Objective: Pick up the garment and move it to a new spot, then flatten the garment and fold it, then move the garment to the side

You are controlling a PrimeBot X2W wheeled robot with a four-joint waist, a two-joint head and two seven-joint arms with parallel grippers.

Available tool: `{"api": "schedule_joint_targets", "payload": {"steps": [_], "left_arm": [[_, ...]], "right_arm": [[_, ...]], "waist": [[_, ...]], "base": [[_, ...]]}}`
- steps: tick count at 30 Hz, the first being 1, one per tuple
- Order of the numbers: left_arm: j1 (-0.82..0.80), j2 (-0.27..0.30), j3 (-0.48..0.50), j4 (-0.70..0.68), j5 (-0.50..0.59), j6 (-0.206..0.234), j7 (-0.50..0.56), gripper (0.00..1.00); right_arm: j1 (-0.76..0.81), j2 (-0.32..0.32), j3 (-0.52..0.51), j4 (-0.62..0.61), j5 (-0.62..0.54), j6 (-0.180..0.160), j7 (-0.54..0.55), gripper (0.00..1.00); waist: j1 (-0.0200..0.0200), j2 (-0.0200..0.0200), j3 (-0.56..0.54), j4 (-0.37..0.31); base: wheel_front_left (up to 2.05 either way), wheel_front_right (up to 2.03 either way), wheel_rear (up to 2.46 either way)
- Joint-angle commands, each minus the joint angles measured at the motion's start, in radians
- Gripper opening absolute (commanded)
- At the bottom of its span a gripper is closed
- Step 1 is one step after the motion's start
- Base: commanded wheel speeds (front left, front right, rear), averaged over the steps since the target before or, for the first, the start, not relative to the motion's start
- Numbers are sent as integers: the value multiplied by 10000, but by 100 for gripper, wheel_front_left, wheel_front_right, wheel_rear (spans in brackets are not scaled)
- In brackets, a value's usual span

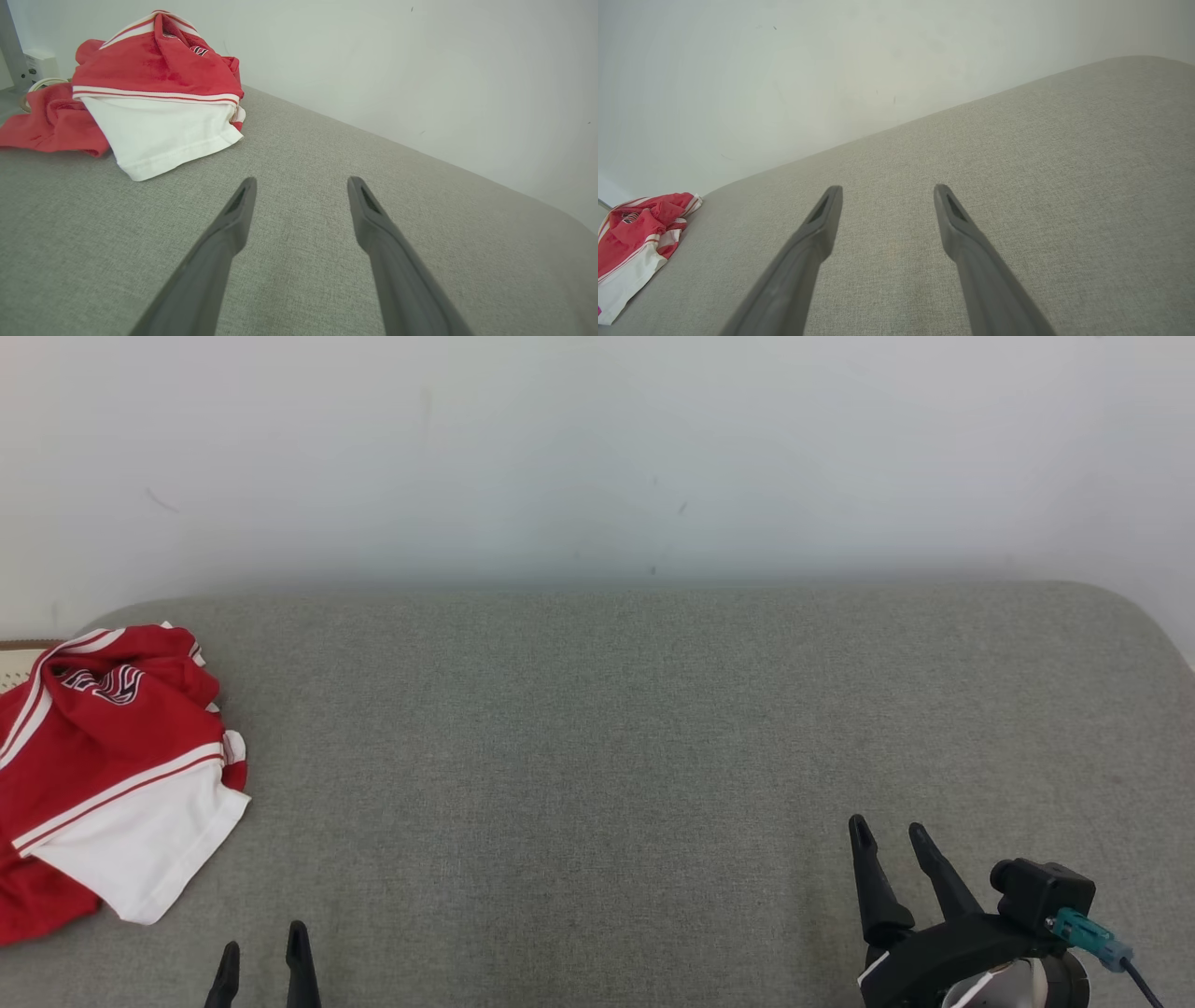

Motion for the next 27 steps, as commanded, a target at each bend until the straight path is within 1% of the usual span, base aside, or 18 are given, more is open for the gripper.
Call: {"api": "schedule_joint_targets", "payload": {"steps": [1,19,27], "left_arm": [[56,96,-16,-121,246,62,-91,100],[386,407,-102,-723,1574,410,53,100],[495,435,-207,-979,1933,440,172,100]], "right_arm": [[71,-39,48,-155,-221,3,19,100],[538,-40,215,-1070,-1606,3,448,100],[658,-42,260,-1315,-2065,3,399,100]], "waist": [[0,0,-14,-2],[0,0,-111,-30],[0,0,-143,-37]], "base": [[0,0,0],[0,0,0],[0,0,0]]}}
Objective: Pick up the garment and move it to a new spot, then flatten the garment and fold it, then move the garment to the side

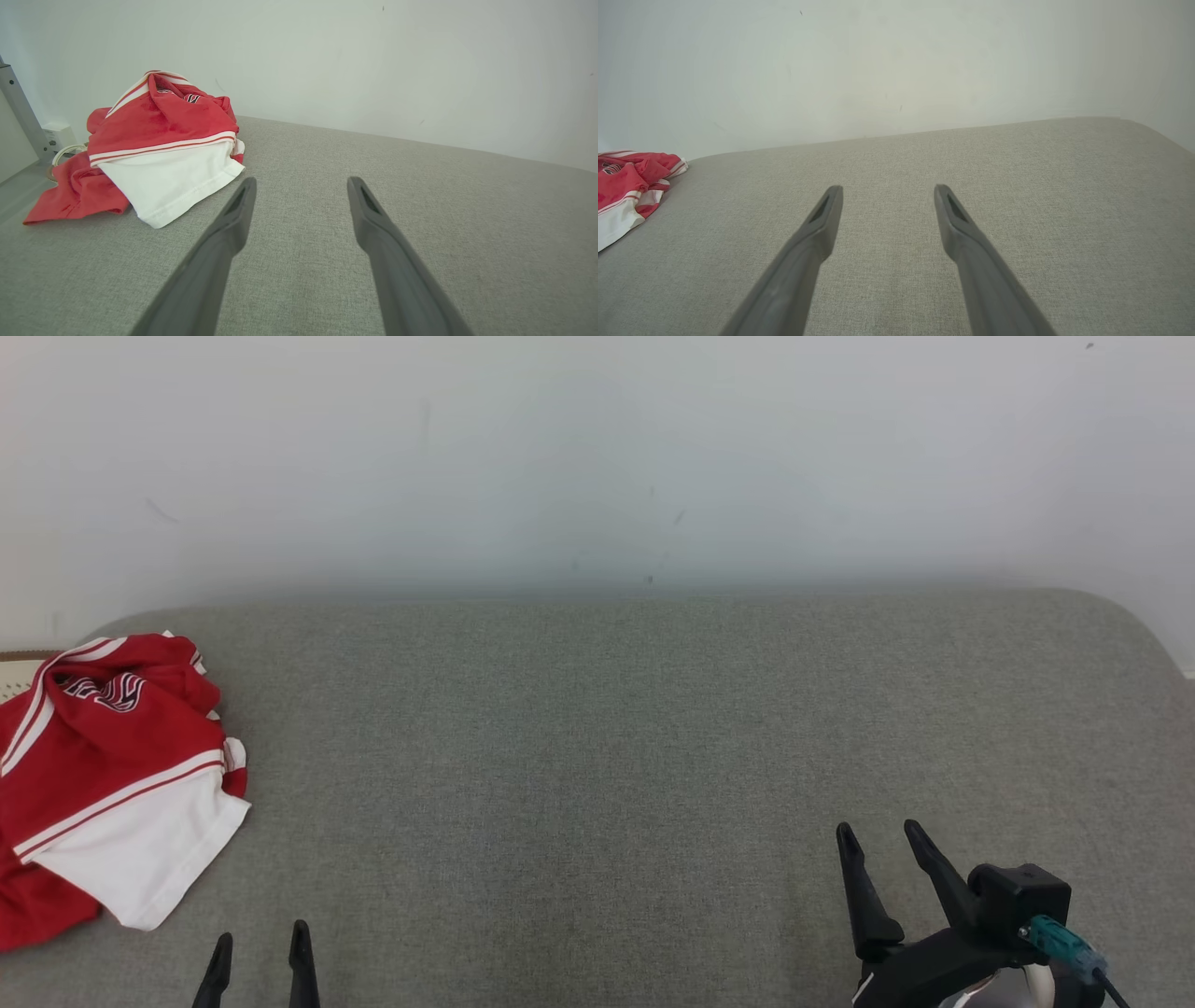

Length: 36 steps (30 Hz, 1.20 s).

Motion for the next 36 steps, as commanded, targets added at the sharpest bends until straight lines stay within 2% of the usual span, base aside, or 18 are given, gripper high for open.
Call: {"api": "schedule_joint_targets", "payload": {"steps": [1,17,36], "left_arm": [[129,53,-12,-107,209,11,8,100],[374,251,-172,-794,1052,285,381,100],[451,290,-173,-900,614,312,523,100]], "right_arm": [[109,-37,41,-120,-192,3,-56,100],[329,-37,196,-534,-1120,4,-180,100],[342,-36,93,-492,-510,4,-88,100]], "waist": [[0,0,-8,-4],[0,0,-117,-33],[0,0,-122,-59]], "base": [[0,0,0],[0,0,0],[0,0,0]]}}
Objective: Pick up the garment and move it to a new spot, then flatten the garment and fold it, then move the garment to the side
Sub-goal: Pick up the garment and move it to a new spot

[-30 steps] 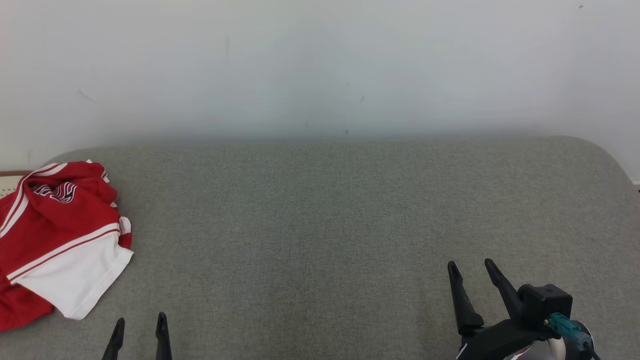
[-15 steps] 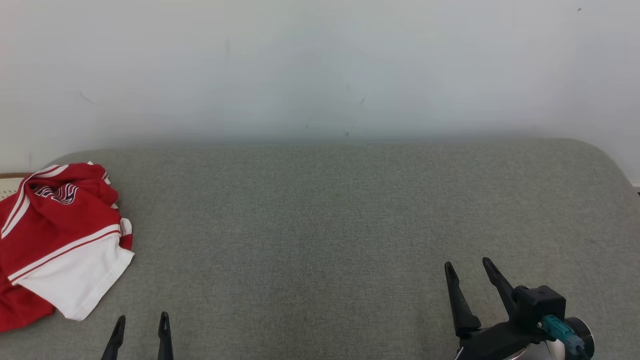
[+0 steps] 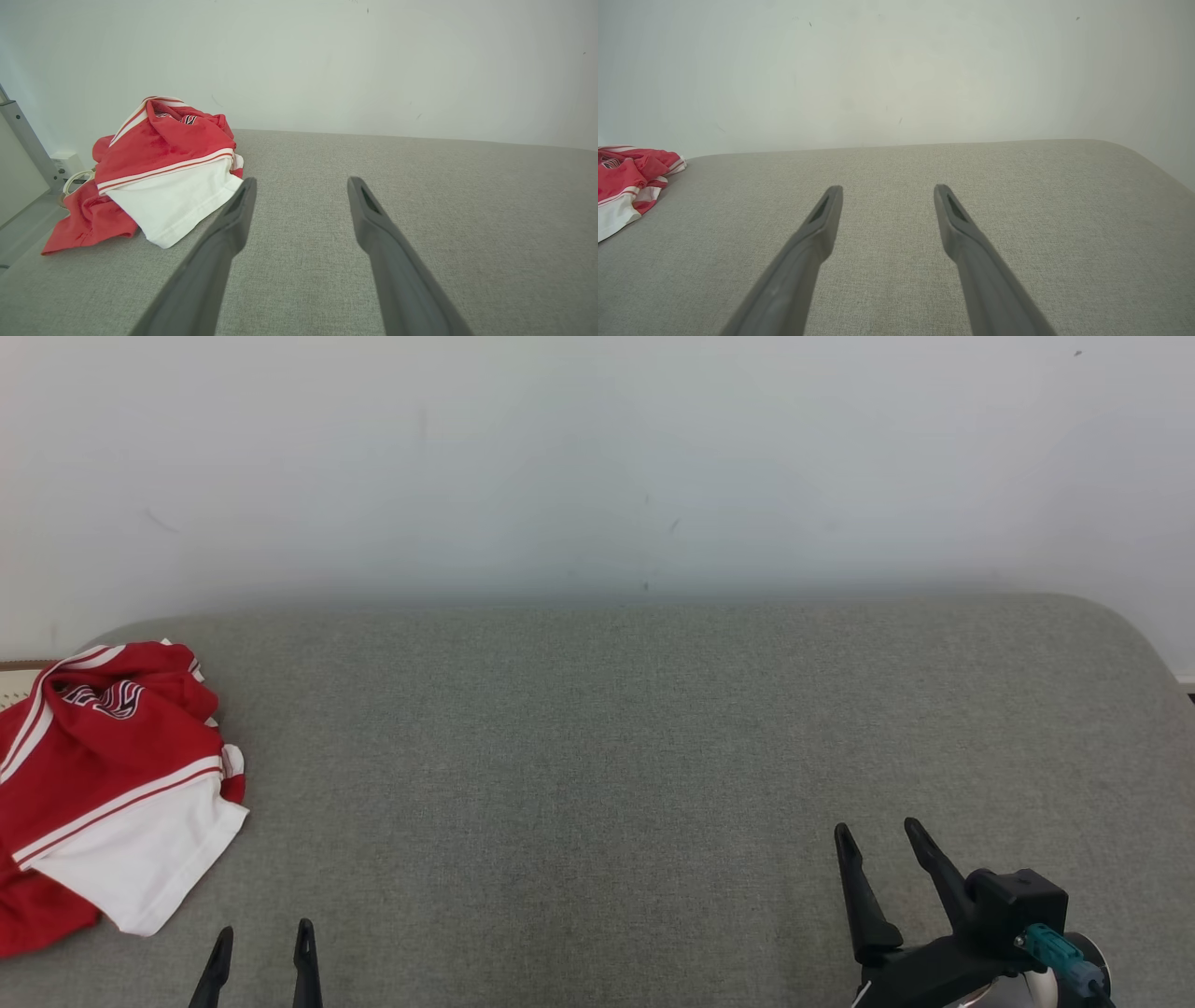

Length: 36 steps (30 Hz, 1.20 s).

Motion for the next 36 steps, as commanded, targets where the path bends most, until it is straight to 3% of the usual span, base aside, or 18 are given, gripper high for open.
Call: {"api": "schedule_joint_targets", "payload": {"steps": [1,15,36], "left_arm": [[129,64,7,-35,-146,45,-10,100],[183,87,50,14,-318,41,-188,100],[474,349,121,-96,-326,250,-16,100]], "right_arm": [[113,-30,-12,-10,90,4,28,100],[178,-29,70,74,434,4,-42,100],[476,-29,394,471,990,4,-306,100]], "waist": [[-1,0,0,9],[-1,0,-16,480],[-1,0,-375,2968]], "base": [[0,0,0],[0,0,0],[0,0,0]]}}
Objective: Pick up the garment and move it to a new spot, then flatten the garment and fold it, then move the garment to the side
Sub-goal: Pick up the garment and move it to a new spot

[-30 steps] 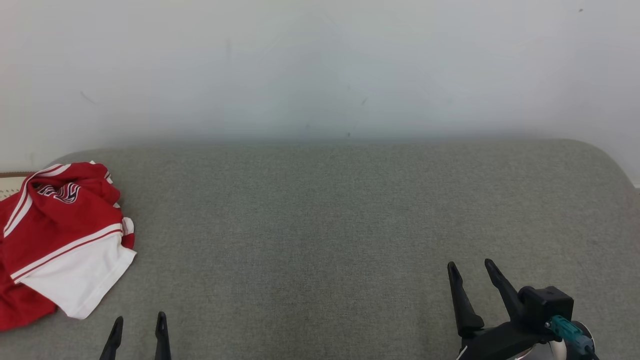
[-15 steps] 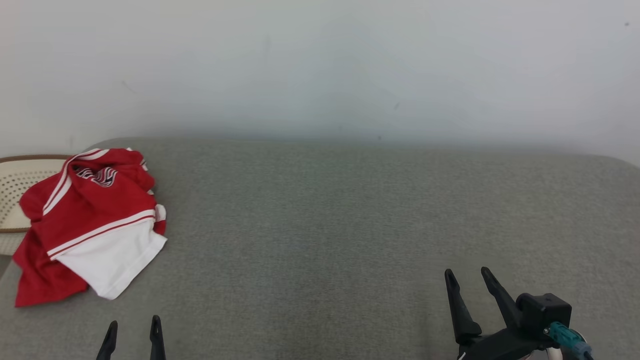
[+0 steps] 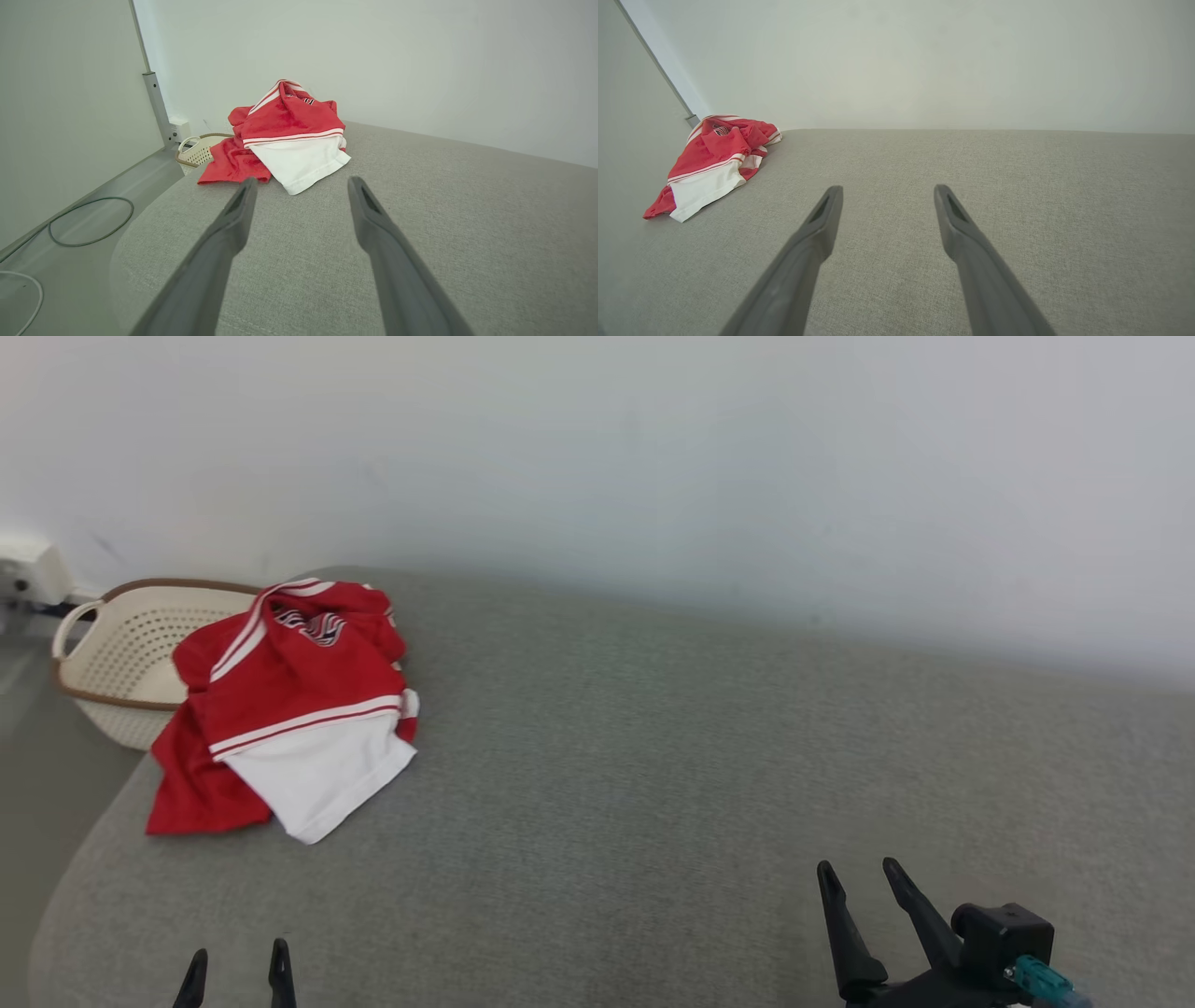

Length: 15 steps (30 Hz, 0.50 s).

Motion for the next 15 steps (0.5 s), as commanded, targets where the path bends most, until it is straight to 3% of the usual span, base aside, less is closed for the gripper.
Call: {"api": "schedule_joint_targets", "payload": {"steps": [1,9,15], "left_arm": [[202,88,19,-61,51,24,23,100],[380,235,53,-249,94,134,168,100],[474,286,155,-405,37,224,199,100]], "right_arm": [[134,-27,63,41,135,4,-70,100],[147,-27,252,168,328,4,-218,100],[0,-27,443,247,422,4,-262,100]], "waist": [[0,0,-160,679],[0,0,-306,1622],[0,0,-257,1885]], "base": [[0,0,0],[0,0,0],[0,0,0]]}}
